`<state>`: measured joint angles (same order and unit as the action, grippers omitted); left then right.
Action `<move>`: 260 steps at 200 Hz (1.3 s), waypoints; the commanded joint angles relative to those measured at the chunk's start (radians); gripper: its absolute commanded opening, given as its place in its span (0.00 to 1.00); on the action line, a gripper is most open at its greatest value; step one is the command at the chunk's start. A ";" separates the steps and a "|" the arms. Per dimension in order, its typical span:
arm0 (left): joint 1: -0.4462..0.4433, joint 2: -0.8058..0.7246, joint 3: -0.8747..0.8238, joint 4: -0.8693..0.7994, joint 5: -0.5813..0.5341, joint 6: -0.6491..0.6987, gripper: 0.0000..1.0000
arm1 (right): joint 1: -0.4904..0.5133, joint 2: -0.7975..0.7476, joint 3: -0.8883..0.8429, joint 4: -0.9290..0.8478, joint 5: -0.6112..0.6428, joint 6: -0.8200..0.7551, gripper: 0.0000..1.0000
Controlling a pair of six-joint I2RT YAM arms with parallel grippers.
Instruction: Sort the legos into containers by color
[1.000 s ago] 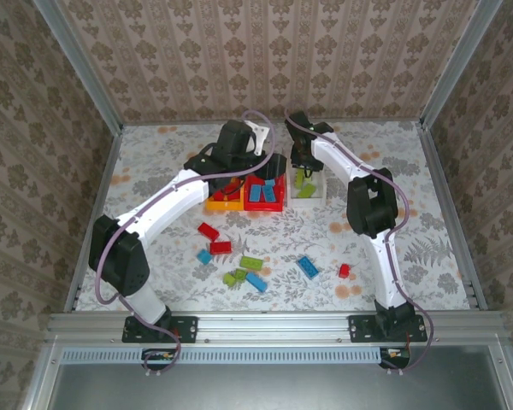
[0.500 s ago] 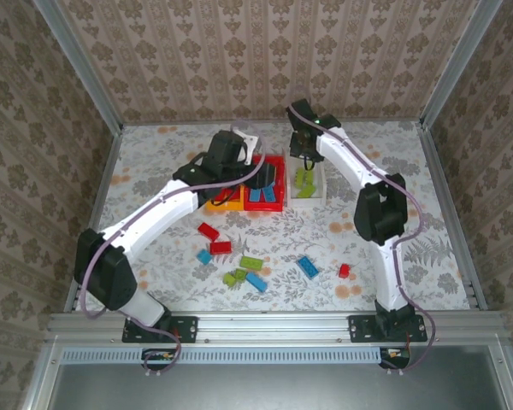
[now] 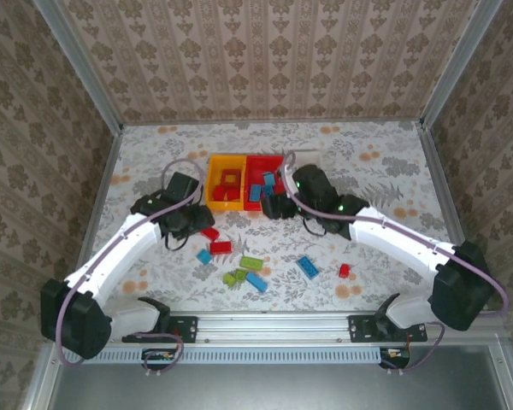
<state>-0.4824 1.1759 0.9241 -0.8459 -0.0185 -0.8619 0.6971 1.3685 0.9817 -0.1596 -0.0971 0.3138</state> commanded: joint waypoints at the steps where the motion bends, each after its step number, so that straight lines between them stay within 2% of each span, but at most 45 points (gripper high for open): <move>1: 0.011 -0.050 -0.088 -0.093 0.024 -0.207 0.61 | 0.026 -0.047 -0.073 0.149 -0.140 -0.048 0.70; 27: 0.015 -0.057 -0.172 -0.011 0.039 -0.387 0.63 | 0.049 -0.030 -0.104 0.150 -0.228 -0.072 0.71; 55: 0.019 0.021 -0.188 0.070 0.068 -0.500 0.64 | 0.081 -0.035 -0.163 0.234 -0.328 -0.136 0.74; 78: 0.019 0.116 -0.159 0.076 0.104 -0.516 0.65 | 0.128 -0.052 -0.199 0.290 -0.331 -0.194 0.81; 83: 0.046 0.130 -0.155 0.083 0.106 -0.512 0.65 | 0.133 -0.050 -0.197 0.285 -0.329 -0.201 0.81; 121: 0.052 0.175 -0.136 0.067 0.086 -0.502 0.65 | 0.150 -0.039 -0.198 0.296 -0.312 -0.175 0.81; 146: 0.054 0.184 -0.189 0.146 0.124 -0.527 0.62 | 0.152 -0.040 -0.199 0.297 -0.303 -0.167 0.81; 177: 0.047 0.208 -0.190 0.142 0.141 -0.521 0.58 | 0.151 -0.034 -0.193 0.288 -0.299 -0.173 0.81; 212: 0.041 0.218 -0.198 0.145 0.153 -0.517 0.49 | 0.152 -0.013 -0.181 0.293 -0.300 -0.167 0.81; 260: 0.034 0.216 -0.208 0.151 0.149 -0.510 0.29 | 0.152 0.003 -0.165 0.315 -0.279 -0.141 0.81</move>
<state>-0.4389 1.3857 0.7391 -0.6903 0.1284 -1.3705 0.8436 1.3590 0.7914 0.1177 -0.3893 0.1600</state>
